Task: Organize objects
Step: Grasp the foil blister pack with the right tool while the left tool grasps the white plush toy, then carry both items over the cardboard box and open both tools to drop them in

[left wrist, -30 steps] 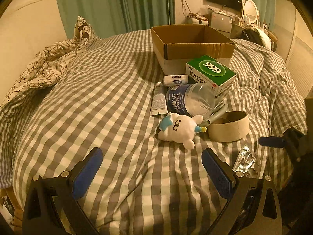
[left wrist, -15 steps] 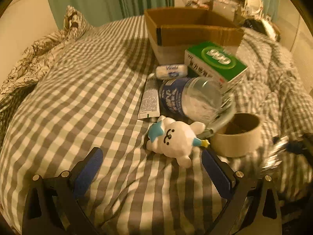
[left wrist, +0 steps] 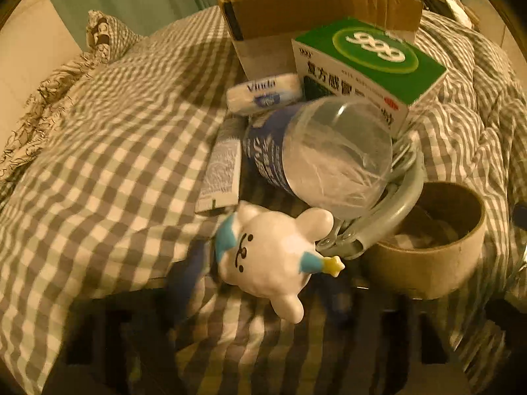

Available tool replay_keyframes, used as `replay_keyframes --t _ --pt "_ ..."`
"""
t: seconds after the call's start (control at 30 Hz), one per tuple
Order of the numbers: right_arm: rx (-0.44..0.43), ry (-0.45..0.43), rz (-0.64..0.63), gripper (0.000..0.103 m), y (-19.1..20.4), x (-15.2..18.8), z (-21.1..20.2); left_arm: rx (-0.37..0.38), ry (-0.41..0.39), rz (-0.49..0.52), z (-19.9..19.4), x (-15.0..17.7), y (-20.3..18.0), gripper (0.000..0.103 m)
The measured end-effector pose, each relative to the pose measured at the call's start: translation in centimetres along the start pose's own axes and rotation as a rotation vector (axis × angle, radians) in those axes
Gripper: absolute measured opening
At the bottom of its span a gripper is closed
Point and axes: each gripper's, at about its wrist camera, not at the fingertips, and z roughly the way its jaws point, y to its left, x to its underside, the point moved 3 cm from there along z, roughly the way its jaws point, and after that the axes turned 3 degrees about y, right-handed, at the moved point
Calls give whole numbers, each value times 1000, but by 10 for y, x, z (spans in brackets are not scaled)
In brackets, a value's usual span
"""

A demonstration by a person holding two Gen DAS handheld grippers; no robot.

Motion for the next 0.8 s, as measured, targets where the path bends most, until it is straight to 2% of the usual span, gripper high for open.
replay_keyframes --t 0.17,0.37,0.47,0.6,0.8 --pt "-2 -12 -11 70 1 0 -6 37 -20 28 -10 11 1 56" --pt "14 -54 -17 70 6 -5 -27 105 -43 -1 -45 31 14 55" --pt "38 -66 -15 70 7 -11 -38 85 -88 -11 -71 35 16 55" --pt "37 -116 -4 70 6 -25 -58 121 -197 -21 -112 20 17 51" --pt "68 -213 -9 70 -2 -67 -89 167 -299 -15 -141 -25 16 51"
